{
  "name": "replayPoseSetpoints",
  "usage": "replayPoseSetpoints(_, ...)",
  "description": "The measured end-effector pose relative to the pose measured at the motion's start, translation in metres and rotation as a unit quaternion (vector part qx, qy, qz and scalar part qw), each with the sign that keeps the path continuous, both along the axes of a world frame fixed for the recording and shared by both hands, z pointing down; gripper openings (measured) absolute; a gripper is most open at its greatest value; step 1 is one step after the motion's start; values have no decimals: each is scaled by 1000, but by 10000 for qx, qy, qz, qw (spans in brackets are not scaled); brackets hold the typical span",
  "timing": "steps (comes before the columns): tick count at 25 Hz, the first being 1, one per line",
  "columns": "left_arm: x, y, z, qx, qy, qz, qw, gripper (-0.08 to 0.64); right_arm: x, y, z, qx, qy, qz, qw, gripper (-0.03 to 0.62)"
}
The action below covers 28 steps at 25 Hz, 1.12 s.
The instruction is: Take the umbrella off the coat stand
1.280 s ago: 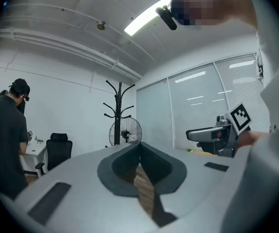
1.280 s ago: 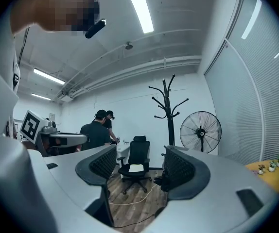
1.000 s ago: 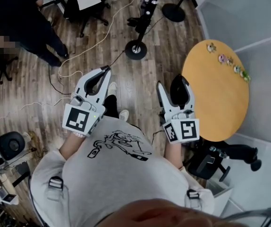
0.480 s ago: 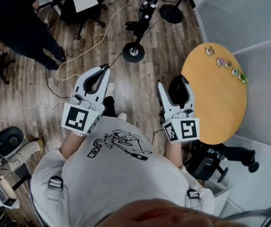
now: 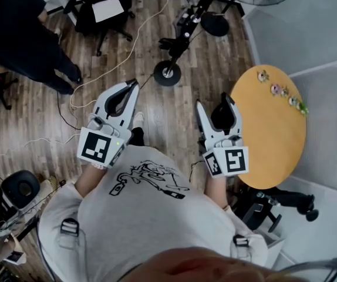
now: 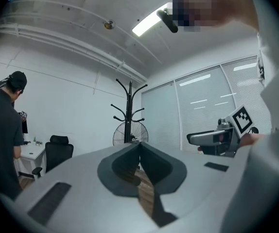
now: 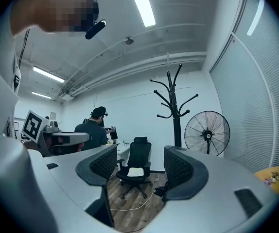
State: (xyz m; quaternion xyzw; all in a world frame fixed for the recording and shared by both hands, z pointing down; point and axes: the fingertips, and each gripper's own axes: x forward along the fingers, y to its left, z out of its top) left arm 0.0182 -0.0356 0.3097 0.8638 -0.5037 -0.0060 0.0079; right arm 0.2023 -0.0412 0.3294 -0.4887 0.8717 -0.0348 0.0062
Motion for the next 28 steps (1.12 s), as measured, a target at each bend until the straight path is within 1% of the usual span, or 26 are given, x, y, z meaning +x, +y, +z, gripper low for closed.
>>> replayPoseSetpoints(5, -24, -33, -4, -20, -29, -37, 10000, 8, -24, -33, -4, 6, 25, -21, 10000, 313)
replayPoseSetpoints(10, -46, -63, -9, 39, -7, 14, 10000, 8, -48, -64, -9, 26, 43, -30, 10000, 311)
replayPoseSetpoints(17, -77, -98, -12, 129, 88, 65, 9999, 8, -83, -103, -14, 58, 71, -95, 9999, 310)
replayPoseSetpoints(28, -105, -153, -6, 60, 139, 239, 9996, 8, -114, -152, -12, 25, 172, -1, 9998, 308)
